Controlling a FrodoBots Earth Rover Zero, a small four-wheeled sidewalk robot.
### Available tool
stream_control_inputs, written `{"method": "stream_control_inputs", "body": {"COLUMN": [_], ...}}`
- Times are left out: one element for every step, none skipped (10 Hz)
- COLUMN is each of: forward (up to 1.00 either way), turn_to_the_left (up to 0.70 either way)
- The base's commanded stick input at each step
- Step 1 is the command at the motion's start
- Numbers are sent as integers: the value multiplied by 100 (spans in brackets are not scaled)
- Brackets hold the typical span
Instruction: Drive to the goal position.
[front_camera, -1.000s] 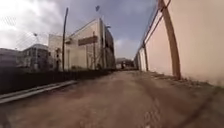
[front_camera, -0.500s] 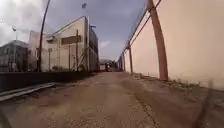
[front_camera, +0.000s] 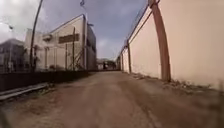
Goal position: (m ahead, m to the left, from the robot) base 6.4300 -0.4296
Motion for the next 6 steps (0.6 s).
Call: {"method": "stream_control_inputs", "body": {"forward": [70,70,70,70,70,70], "turn_to_the_left": [0,0,0,0,0,0]}}
